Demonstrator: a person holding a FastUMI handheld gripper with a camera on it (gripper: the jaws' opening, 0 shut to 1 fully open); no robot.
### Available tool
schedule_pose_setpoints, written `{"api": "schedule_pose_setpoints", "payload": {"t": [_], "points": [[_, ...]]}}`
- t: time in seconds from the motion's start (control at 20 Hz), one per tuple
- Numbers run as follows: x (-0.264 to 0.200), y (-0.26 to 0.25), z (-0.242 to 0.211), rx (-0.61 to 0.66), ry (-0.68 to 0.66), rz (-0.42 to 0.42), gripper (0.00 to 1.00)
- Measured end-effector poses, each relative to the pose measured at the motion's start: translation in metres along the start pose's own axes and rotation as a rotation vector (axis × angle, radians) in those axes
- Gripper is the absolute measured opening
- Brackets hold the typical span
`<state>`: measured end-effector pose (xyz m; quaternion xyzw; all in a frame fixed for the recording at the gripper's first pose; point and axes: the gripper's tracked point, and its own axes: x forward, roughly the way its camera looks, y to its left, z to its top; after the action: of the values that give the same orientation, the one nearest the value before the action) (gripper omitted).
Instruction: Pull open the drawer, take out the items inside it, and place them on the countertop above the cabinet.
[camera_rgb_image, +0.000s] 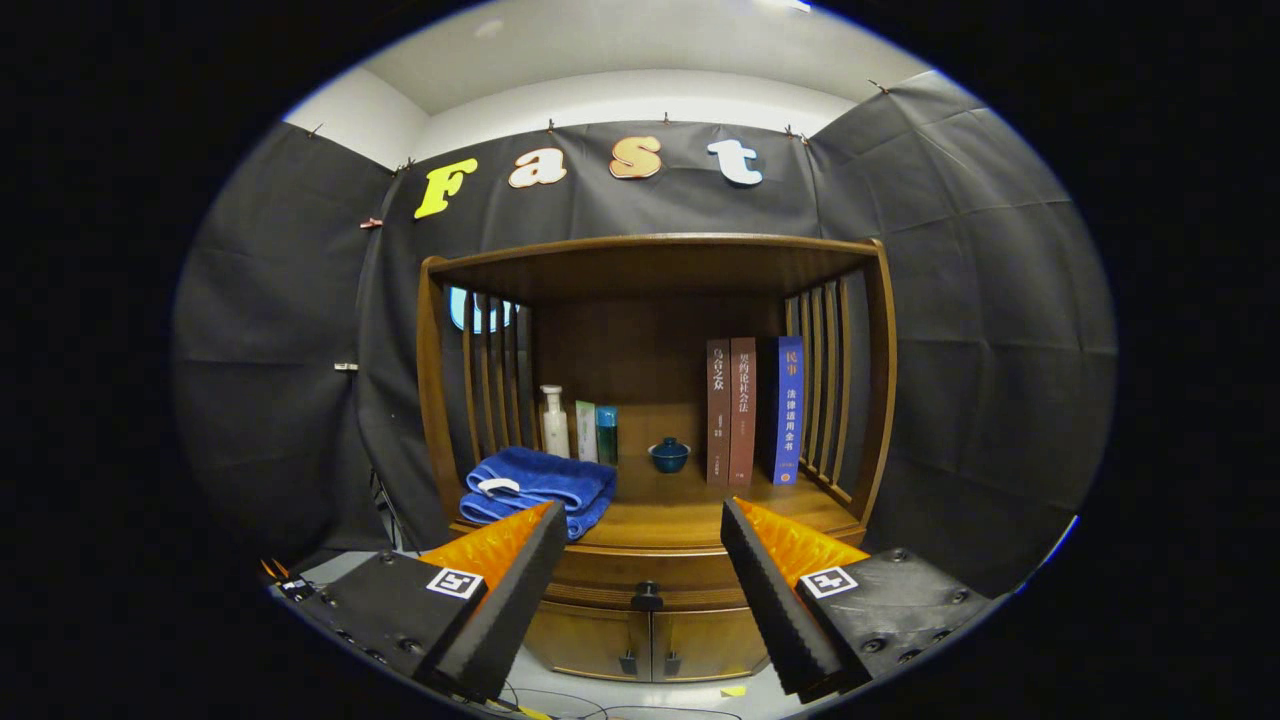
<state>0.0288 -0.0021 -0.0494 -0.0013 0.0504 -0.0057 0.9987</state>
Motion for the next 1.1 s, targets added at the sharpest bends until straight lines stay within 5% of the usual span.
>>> {"api": "schedule_pose_setpoints", "payload": {"t": [1.1], "points": [[0.137, -0.008, -0.227, 0.034, 0.409, -0.035, 0.96]]}}
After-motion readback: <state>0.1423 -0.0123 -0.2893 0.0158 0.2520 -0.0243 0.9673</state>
